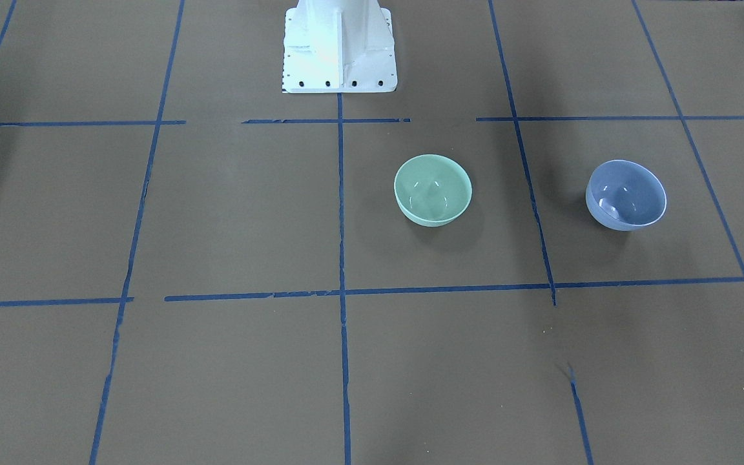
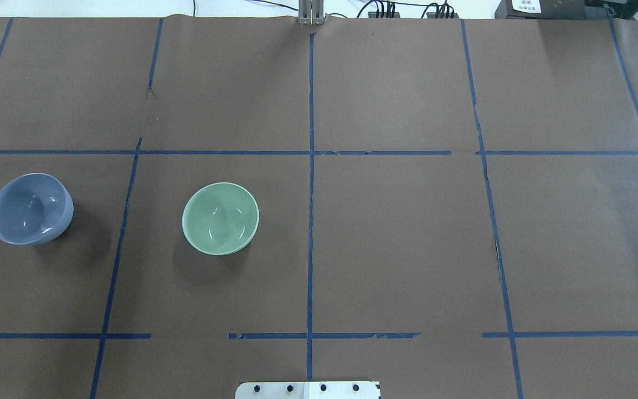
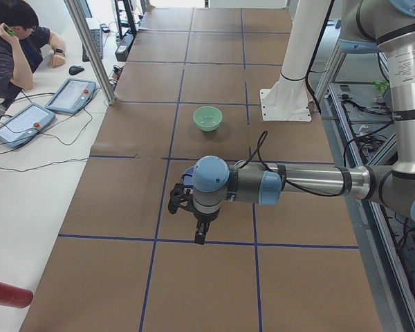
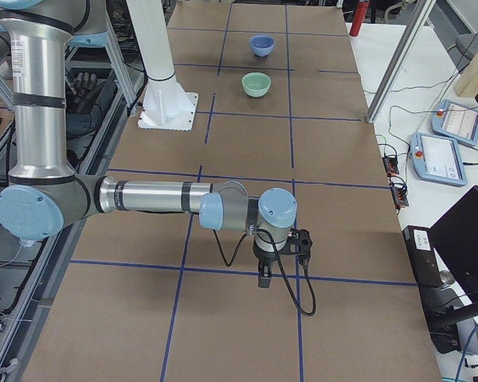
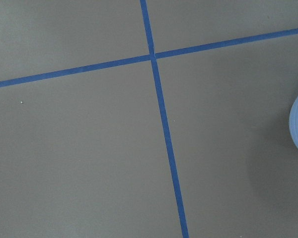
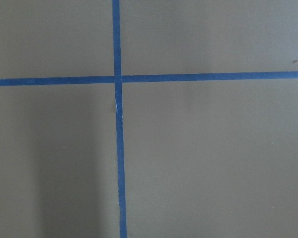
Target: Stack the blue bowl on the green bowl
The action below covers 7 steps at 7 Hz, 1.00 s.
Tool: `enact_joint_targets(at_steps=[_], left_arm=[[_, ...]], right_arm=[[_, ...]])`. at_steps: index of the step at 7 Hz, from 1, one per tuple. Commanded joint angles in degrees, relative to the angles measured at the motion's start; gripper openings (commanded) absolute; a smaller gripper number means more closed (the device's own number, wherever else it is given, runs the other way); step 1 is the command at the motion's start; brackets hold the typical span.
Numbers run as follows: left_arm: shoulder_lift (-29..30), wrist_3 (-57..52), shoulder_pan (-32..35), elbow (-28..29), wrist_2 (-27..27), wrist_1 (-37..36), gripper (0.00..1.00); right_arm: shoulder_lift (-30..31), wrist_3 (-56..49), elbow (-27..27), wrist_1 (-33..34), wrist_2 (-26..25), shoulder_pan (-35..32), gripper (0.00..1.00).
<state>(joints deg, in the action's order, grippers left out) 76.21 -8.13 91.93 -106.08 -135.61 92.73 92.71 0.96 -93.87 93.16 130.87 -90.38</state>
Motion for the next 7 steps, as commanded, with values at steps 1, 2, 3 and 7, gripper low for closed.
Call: enact_joint_targets(at_steps=[1,2,3,7], left_arm=[[0.1,0.7,-0.1,-0.3,0.1,-0.1,1.0],[0.4,0.6,-0.1,0.5,-0.1,0.3,1.0],[1.0,0.7,-0.1,0.5,-0.1,0.3,1.0],[5.4,14.1,-11.0,1.1,0.5,6.7,1.0]], right_arm=[[0.0,-0.1,0.0,0.0,0.0,0.0,1.0],[0.0,0.0,0.0,0.0,0.0,0.0,1.0],[0.0,-0.1,0.0,0.0,0.0,0.0,1.0],[0.0,-0.1,0.0,0.0,0.0,0.0,1.0]])
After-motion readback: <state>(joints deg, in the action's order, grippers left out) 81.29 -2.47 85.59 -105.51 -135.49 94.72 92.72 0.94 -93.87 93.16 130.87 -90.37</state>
